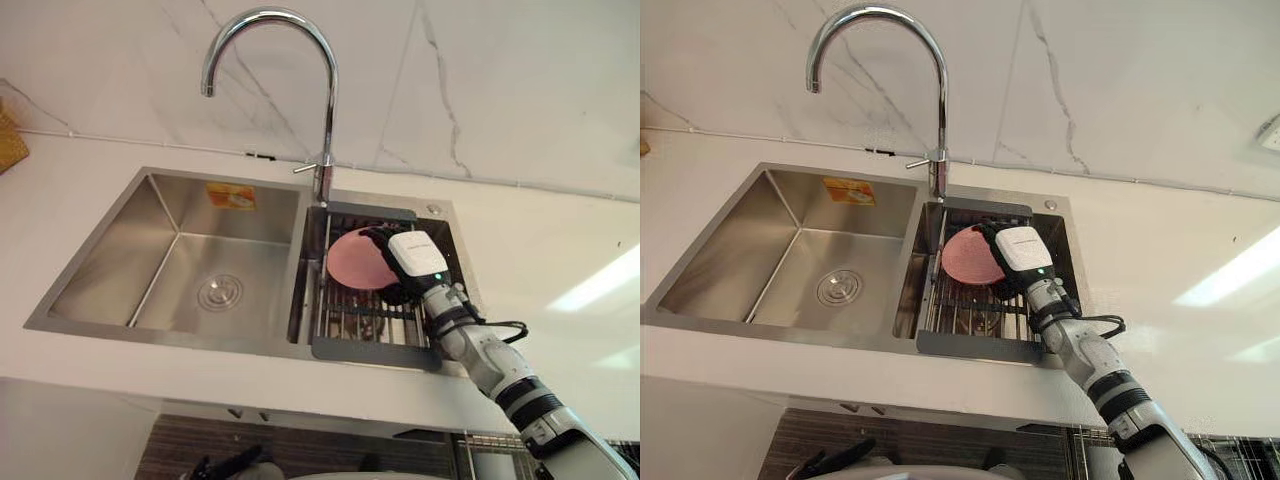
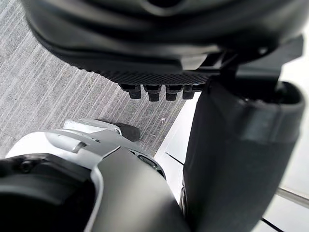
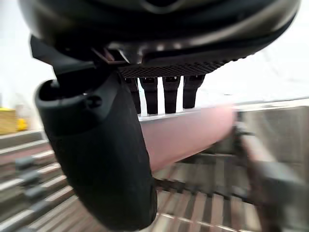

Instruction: Walk over to the sink, pick up the cup, carry it to the dishwasher, place the cup inside the dishwasher, then close the dishwasher door

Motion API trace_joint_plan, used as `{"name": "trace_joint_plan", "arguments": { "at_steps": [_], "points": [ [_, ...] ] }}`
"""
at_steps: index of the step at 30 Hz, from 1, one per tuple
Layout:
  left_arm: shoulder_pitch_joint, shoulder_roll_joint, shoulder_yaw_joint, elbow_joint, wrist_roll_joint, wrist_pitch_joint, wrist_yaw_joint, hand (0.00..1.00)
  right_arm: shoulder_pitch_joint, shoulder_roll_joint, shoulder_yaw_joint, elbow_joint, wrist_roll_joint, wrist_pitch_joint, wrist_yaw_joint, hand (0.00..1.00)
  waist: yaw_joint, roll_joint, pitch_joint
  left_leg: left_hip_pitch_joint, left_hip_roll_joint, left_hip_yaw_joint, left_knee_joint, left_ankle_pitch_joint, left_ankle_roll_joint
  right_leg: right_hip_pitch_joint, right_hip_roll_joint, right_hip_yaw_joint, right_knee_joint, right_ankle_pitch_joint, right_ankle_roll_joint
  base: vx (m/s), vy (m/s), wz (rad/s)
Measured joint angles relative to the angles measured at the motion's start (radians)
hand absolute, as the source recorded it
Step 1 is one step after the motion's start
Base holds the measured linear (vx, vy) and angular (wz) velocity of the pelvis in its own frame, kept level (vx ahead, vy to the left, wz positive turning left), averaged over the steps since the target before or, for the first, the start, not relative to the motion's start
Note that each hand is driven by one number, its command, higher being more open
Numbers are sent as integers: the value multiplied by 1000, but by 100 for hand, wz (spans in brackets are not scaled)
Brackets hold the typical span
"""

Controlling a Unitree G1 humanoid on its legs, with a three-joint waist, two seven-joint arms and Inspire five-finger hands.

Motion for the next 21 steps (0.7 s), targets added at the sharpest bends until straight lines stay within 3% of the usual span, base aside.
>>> {"name": "trace_joint_plan", "arguments": {
  "at_steps": [9, 21],
  "points": [
    [-2, 3, -3, 1, 0, -14, -5, 100, -24, -37, 30, -1, -55, -82, -65, 0, 6, -3, 10, -3, -2, -3, 1, -3, 3, 0, -2, -3, 0, -1, 2, 0, 0, 0],
    [-2, 6, -6, 2, 0, -22, -5, 100, -16, -82, 19, -85, -36, -113, -82, 0, -9, -1, 11, -3, 3, 18, 33, -25, 4, -1, -2, 21, 6, -1, 3, -17, 11, -5]
  ]
}}
